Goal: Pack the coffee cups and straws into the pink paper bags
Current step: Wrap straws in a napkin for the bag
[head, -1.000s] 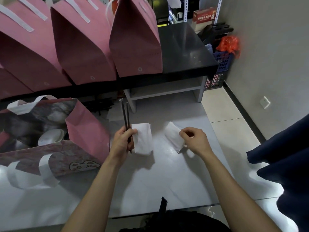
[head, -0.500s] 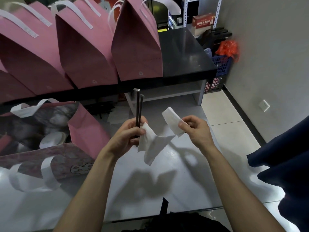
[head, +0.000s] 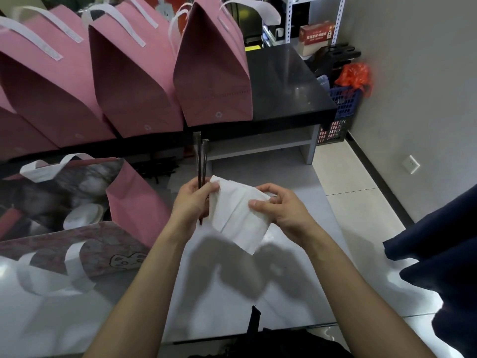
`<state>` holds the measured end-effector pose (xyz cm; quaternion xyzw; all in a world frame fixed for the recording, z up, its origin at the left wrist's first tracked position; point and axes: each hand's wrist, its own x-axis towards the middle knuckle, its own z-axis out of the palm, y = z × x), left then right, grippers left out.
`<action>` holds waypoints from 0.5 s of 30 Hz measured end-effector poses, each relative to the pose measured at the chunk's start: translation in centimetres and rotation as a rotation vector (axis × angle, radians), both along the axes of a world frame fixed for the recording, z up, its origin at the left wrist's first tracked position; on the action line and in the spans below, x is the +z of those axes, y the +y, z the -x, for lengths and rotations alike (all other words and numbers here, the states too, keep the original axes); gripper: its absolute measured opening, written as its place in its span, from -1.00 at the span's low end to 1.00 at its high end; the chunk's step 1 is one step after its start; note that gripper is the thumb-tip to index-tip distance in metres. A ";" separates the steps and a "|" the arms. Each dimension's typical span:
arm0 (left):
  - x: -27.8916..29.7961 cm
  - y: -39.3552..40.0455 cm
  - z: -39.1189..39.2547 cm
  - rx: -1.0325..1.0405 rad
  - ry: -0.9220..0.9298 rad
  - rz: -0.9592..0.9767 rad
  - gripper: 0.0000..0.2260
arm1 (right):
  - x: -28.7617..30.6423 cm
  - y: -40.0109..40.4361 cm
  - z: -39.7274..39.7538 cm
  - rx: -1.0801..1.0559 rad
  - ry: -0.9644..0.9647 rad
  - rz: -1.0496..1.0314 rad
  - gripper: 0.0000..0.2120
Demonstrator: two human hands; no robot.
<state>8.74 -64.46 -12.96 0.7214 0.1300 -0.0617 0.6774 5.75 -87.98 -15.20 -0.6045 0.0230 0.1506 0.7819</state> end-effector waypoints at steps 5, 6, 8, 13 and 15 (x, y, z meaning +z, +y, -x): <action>-1.3 0.2 1.3 -0.013 -0.220 -0.386 -0.64 | -0.7 0.3 -0.4 -0.154 -0.046 0.099 -0.86; -1.5 0.1 1.7 -0.084 -0.262 -0.404 -0.65 | -0.8 0.2 -0.5 -0.171 -0.057 0.106 -0.87; -1.8 -0.3 2.2 -0.194 -0.276 -0.396 -0.70 | -1.0 0.2 -0.6 -0.186 -0.069 0.110 -0.88; -2.1 -0.8 2.1 -0.233 -0.214 -0.302 -0.86 | -1.5 0.3 -0.5 -0.206 -0.083 0.111 -0.92; -2.1 -0.4 2.1 -0.243 -0.221 -0.299 -0.88 | -1.8 0.3 -0.5 -0.224 -0.077 0.106 -0.88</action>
